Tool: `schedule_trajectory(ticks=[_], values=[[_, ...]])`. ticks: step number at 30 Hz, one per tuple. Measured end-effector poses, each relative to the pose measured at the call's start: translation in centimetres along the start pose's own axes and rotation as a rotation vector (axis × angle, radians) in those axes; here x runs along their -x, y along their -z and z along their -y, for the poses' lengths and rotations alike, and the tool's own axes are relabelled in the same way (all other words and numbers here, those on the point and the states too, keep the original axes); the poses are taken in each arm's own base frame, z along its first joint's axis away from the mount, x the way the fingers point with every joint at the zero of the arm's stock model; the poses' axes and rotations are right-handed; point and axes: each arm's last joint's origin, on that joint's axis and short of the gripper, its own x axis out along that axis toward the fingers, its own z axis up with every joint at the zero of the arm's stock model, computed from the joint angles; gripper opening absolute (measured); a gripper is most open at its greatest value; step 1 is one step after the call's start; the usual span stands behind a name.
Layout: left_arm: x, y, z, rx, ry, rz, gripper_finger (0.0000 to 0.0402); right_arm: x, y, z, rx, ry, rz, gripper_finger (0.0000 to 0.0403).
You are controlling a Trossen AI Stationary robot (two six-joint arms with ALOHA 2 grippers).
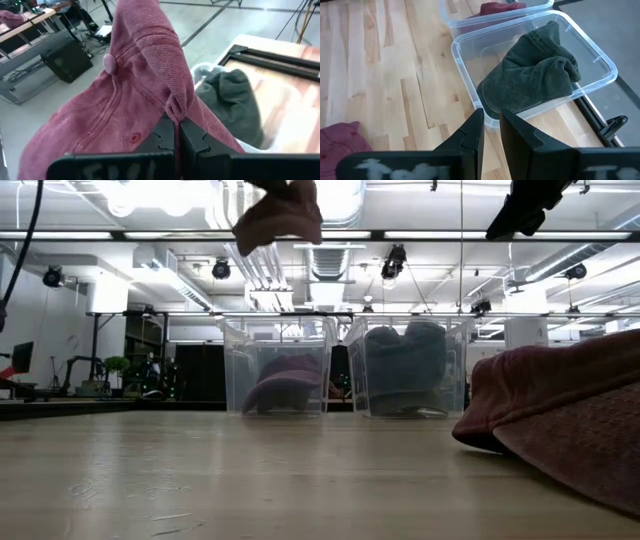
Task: Pick & Place hat
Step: Put the top red cap into the left transparent bin
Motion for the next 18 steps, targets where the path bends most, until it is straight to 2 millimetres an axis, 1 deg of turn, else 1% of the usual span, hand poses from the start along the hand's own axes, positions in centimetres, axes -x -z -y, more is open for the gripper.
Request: schedule_trajectory(ticks=[4, 8, 15, 18], values=[[-2.2, 0.0, -1.4, -0.033, 0.002, -0.022, 0.0, 0.0, 0.0, 0.0, 0.0, 0.002, 0.0, 0.0059], [-4.9, 0.4, -2.3, -0.041, 0.052, -0.059, 0.0, 0.0, 0.0, 0.0, 0.0, 0.007, -0.001, 0.0059], [-10.0, 2.0, -3.9, -0.05, 0.072, -0.17, 0.0, 0.0, 0.0, 0.0, 0.0, 0.008, -0.001, 0.0059], [-11.9, 2.8, -4.4, -0.038, 0.094, -0.214, 0.0, 0.0, 0.0, 0.0, 0.0, 0.008, -0.001, 0.0059]])
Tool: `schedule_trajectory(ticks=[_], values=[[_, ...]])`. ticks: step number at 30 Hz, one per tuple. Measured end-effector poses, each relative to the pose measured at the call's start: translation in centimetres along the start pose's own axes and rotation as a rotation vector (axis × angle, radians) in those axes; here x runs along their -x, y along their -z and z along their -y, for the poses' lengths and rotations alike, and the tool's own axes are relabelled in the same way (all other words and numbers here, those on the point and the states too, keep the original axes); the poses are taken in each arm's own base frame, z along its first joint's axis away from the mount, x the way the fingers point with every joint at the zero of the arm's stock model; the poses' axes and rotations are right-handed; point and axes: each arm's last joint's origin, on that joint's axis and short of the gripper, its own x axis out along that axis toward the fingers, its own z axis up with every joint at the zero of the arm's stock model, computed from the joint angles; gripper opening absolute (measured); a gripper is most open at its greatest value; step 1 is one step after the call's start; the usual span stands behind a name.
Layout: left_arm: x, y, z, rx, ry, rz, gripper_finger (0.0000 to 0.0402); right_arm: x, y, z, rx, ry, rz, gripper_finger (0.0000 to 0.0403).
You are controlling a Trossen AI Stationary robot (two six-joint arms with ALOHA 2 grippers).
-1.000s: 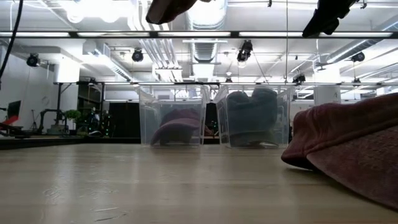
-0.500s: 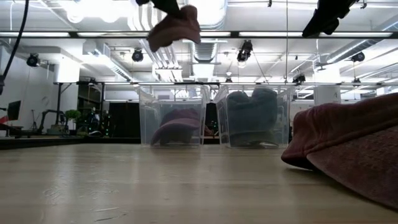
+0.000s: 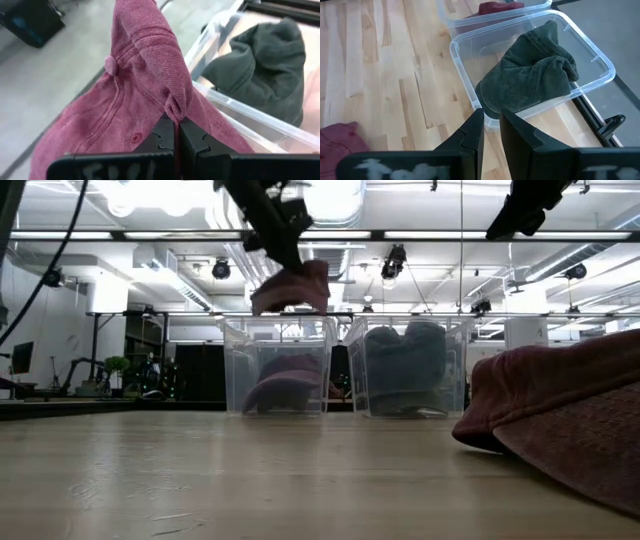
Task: Pick & Place hat
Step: Put the top red cap into the left transparent bin
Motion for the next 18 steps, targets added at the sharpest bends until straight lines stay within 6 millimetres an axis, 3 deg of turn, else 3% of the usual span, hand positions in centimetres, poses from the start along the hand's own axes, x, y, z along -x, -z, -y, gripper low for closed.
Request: schedule_trajectory(ticks=[7, 18], values=[[-2.6, 1.1, -0.3, 0.002, 0.024, -0.097, 0.0, 0.0, 0.0, 0.0, 0.0, 0.0, -0.002, 0.0059], [-3.1, 2.0, 0.3, 0.059, 0.073, -0.189, 0.0, -0.3, 0.3, 0.0, 0.003, -0.001, -0.015, 0.0059]])
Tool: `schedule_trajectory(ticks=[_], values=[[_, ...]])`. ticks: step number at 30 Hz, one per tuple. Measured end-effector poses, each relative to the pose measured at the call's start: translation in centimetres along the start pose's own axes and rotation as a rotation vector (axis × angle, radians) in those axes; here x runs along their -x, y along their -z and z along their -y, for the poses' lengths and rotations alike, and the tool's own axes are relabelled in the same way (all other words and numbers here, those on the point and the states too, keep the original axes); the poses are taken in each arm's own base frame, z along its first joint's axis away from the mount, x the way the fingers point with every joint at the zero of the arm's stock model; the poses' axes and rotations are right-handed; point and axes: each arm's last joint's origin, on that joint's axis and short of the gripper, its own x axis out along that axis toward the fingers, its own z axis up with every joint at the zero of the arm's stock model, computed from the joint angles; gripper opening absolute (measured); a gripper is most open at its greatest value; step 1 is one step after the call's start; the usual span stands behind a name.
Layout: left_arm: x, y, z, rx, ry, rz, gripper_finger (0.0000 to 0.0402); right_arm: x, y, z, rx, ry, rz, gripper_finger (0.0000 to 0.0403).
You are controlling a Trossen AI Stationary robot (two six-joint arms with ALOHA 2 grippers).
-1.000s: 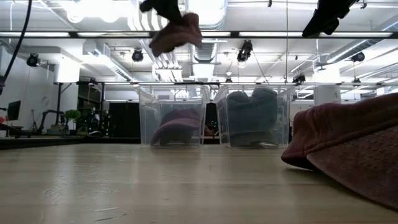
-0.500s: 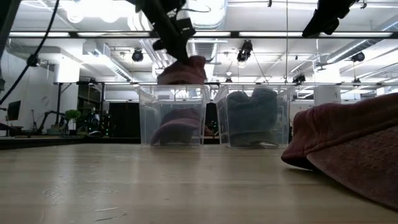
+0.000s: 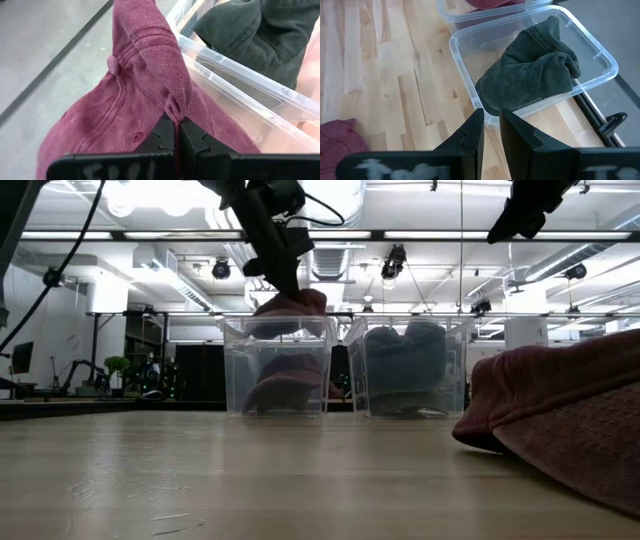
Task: Pick & Place hat
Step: Put the top red cap into the left transparent bin
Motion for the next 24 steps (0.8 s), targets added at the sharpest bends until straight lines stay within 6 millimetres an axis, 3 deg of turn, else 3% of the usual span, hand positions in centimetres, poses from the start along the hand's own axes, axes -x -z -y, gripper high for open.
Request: schedule_trajectory(ticks=[6, 24], values=[[-1.1, 0.7, 0.4, 0.019, 0.022, -0.03, 0.0, 0.0, 0.0, 0.0, 0.003, 0.0, 0.0, 0.0059], [-7.2, 7.0, 1.2, 0.2, 0.078, -0.093, 0.0, 0.0, 0.0, 0.0, 0.005, 0.0, -0.001, 0.0059]])
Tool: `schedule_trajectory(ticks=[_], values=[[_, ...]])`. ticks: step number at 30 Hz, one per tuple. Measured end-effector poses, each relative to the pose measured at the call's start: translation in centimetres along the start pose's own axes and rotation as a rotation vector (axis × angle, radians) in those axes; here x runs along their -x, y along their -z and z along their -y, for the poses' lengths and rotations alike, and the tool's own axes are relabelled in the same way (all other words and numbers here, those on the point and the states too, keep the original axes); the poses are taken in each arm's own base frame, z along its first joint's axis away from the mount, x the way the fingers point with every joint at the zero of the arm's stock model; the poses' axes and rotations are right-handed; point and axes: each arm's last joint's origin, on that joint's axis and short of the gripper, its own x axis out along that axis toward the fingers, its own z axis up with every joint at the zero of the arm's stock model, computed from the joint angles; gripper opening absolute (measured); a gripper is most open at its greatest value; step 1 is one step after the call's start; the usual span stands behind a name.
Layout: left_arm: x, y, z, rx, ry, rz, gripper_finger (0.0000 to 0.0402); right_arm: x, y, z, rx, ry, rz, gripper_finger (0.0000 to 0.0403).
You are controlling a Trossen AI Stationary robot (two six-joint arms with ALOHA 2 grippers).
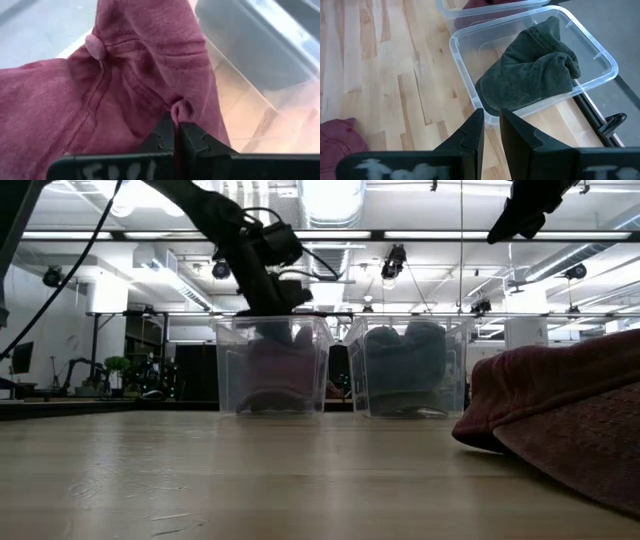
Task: Pick & Place hat
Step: Put the top red cap into the left transparent bin
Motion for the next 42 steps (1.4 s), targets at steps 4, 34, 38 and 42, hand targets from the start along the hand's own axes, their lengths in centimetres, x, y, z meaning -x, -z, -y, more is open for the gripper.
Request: schedule_trajectory(ticks=[4, 34, 38, 42], values=[[-1.0, 0.9, -0.4, 0.052, 0.0, 0.036, 0.0, 0.0, 0.0, 0.0, -0.003, 0.0, 0.0, 0.0059], [-0.2, -0.8, -0.2, 0.146, -0.04, 0.143, 0.003, 0.0, 0.0, 0.0, -0.029, -0.003, 0.0, 0.0059], [-0.2, -0.8, -0.2, 0.146, -0.044, 0.142, 0.0056, 0.0, 0.0, 0.0, -0.029, -0.002, 0.0, 0.0059], [-0.2, -0.8, -0.2, 0.147, -0.045, 0.143, 0.0096, 0.0, 0.0, 0.0, -0.029, -0.003, 0.0, 0.0059]])
